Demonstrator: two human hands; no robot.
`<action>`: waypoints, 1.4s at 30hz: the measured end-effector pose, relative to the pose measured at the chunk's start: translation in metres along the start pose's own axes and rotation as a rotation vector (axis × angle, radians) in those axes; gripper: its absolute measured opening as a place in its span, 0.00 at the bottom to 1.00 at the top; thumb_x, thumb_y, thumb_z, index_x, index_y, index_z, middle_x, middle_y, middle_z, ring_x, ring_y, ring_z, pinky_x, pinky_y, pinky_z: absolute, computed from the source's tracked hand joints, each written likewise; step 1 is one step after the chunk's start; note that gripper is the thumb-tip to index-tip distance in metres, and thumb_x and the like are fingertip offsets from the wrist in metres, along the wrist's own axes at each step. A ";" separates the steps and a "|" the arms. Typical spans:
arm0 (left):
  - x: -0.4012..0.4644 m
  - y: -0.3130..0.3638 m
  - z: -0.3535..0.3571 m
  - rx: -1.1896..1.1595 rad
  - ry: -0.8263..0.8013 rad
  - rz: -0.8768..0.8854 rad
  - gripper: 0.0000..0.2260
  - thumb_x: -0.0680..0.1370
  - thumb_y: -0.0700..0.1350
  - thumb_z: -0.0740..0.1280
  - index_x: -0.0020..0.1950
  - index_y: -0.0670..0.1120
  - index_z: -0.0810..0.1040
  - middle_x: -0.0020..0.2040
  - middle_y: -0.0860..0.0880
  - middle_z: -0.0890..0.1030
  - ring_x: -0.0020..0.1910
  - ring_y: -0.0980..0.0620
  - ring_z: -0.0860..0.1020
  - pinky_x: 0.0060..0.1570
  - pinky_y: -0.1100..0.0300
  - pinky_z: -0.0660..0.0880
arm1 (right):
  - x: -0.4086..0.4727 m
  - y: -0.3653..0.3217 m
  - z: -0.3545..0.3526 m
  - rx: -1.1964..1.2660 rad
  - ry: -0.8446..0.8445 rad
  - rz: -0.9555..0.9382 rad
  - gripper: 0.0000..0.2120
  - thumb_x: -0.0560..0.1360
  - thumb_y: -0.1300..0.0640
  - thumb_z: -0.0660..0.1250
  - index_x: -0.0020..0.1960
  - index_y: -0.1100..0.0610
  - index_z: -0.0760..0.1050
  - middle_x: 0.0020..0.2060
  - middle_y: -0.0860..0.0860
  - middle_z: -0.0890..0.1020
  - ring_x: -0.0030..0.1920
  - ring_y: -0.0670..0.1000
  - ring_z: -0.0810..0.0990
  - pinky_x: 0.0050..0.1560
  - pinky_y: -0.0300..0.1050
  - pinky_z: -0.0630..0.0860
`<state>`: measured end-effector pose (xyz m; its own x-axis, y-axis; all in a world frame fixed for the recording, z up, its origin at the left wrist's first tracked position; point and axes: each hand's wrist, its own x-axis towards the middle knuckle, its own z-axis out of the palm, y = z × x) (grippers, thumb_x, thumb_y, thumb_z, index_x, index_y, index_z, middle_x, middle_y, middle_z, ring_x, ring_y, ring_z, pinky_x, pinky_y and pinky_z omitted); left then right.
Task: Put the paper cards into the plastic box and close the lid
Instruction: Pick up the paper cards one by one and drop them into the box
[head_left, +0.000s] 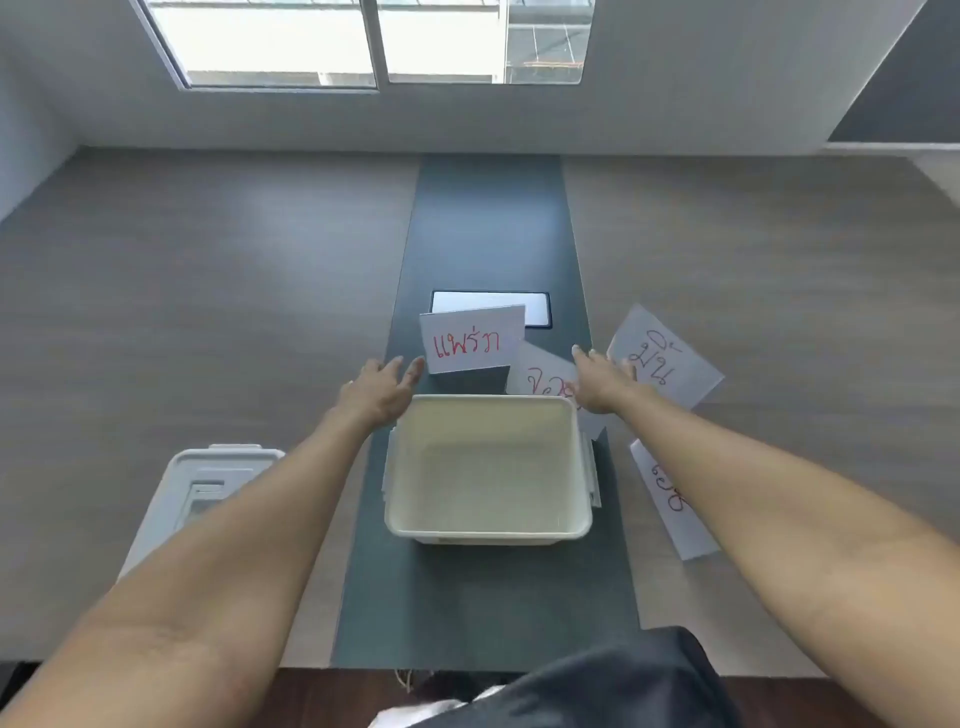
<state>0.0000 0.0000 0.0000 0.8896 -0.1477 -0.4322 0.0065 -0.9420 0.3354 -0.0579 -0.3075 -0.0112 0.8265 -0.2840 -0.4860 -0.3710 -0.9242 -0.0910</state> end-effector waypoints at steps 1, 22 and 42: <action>-0.002 -0.004 0.003 -0.060 -0.038 -0.001 0.41 0.74 0.75 0.38 0.81 0.55 0.58 0.81 0.44 0.61 0.80 0.40 0.60 0.77 0.39 0.56 | -0.004 0.000 0.002 -0.009 -0.003 -0.003 0.33 0.84 0.51 0.56 0.82 0.54 0.42 0.79 0.58 0.61 0.79 0.60 0.58 0.76 0.61 0.49; -0.011 -0.007 0.041 -0.376 -0.161 0.026 0.27 0.84 0.60 0.43 0.78 0.47 0.59 0.76 0.41 0.68 0.75 0.41 0.67 0.72 0.46 0.63 | -0.036 0.012 -0.088 0.197 0.156 -0.015 0.15 0.78 0.61 0.60 0.63 0.53 0.76 0.60 0.55 0.80 0.57 0.60 0.79 0.54 0.54 0.79; 0.004 -0.038 0.058 -0.720 -0.270 -0.006 0.42 0.70 0.79 0.49 0.75 0.54 0.67 0.71 0.47 0.75 0.69 0.46 0.75 0.70 0.41 0.70 | -0.092 -0.049 -0.147 0.209 -0.241 -0.285 0.15 0.77 0.58 0.70 0.63 0.48 0.78 0.55 0.52 0.82 0.51 0.57 0.86 0.42 0.51 0.86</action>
<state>-0.0232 0.0182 -0.0633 0.7467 -0.2992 -0.5941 0.3888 -0.5283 0.7548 -0.0535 -0.2737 0.1662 0.7950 0.0658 -0.6031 -0.2406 -0.8784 -0.4130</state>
